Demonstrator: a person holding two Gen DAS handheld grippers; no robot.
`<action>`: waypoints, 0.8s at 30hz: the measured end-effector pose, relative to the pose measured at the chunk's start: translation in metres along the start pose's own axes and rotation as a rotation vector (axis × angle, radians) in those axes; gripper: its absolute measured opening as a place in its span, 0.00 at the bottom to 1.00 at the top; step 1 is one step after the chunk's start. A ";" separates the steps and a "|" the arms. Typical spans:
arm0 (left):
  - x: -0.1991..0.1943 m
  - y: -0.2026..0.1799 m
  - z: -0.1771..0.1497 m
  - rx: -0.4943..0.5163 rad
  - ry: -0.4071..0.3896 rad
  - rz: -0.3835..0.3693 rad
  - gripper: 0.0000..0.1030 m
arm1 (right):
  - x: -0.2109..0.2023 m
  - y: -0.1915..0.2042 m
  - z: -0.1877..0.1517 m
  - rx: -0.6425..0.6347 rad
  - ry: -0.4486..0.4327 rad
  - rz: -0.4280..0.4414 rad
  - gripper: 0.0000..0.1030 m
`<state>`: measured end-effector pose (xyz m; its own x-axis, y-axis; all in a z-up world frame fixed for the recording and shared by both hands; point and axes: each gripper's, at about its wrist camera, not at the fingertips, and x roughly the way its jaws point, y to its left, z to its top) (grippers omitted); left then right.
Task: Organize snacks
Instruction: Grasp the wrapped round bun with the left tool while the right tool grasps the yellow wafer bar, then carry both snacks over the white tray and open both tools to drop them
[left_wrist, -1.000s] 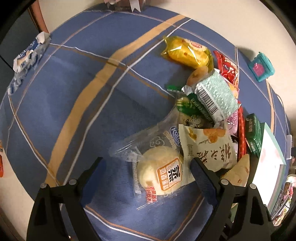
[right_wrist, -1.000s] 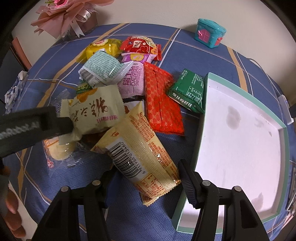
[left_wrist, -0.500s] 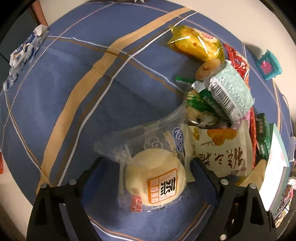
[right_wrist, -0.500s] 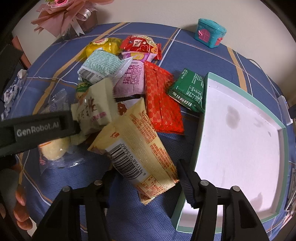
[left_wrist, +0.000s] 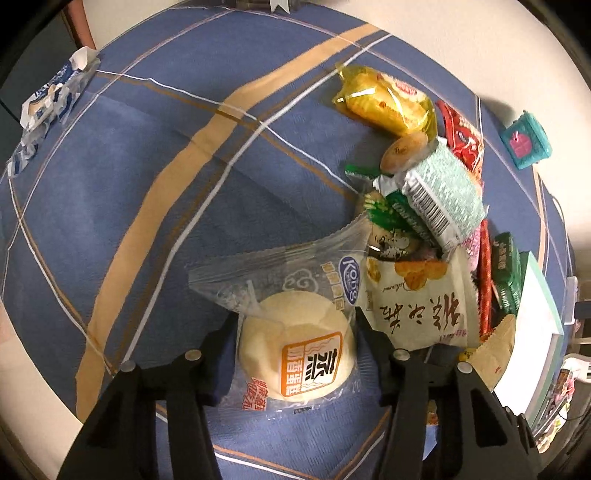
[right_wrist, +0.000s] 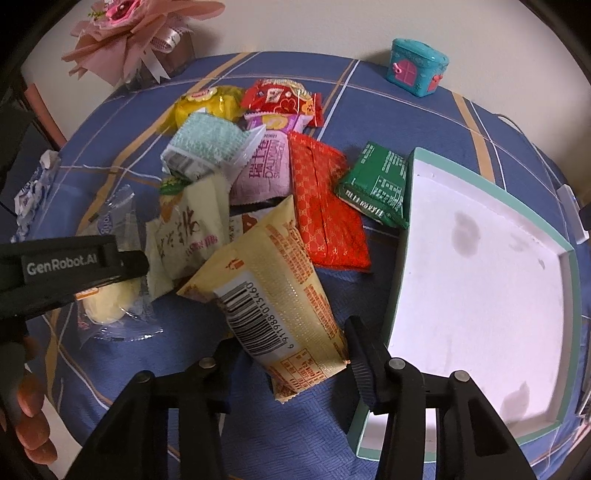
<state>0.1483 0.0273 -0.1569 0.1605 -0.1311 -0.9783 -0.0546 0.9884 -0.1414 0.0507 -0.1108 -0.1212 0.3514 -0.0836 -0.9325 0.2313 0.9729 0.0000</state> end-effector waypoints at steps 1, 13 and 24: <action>-0.004 0.001 0.000 -0.005 -0.006 -0.005 0.56 | -0.003 0.000 0.000 0.004 -0.006 0.003 0.49; -0.052 0.014 0.016 -0.047 -0.123 -0.030 0.55 | -0.041 -0.021 0.008 0.096 -0.071 0.038 0.49; -0.099 -0.023 -0.017 0.091 -0.173 -0.091 0.56 | -0.054 -0.110 0.004 0.329 -0.054 -0.037 0.49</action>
<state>0.1169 0.0159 -0.0597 0.3284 -0.2126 -0.9203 0.0560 0.9770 -0.2057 0.0099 -0.2137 -0.0694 0.3824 -0.1377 -0.9137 0.5226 0.8477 0.0910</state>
